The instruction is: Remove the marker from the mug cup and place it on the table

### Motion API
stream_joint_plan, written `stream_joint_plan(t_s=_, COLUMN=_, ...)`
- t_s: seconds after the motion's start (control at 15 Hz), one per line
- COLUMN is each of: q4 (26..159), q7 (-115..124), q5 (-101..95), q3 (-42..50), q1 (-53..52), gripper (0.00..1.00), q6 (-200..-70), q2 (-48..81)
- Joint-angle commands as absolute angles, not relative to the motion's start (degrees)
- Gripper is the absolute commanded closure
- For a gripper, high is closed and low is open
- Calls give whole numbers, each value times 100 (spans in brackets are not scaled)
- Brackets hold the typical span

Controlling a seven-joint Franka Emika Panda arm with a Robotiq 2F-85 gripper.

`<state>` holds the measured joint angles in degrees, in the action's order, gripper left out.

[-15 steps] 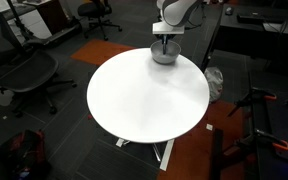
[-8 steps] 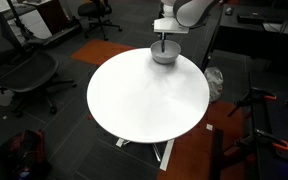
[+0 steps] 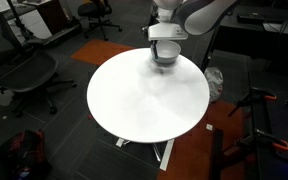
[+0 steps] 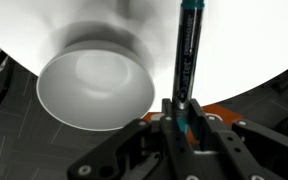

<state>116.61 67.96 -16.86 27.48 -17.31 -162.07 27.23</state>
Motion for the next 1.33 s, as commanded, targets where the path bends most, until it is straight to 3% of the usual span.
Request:
stream_joint_plan(t_s=0.0, q4=11797, q7=6601, q5=-1683, q3=2354, q1=-1599, gripper=95, q6=-16269, q2=2494)
stream_joint_plan(t_s=0.4, q4=11473, q7=5904, q5=-1155, q3=1501, q1=-1131, gripper=95, q6=-16021, q2=2834)
stream_joint_plan(t_s=1.27, q4=10432, q7=5724, q5=-1145, q3=1582, q1=-1437, gripper=95, q6=-15692, q2=4228)
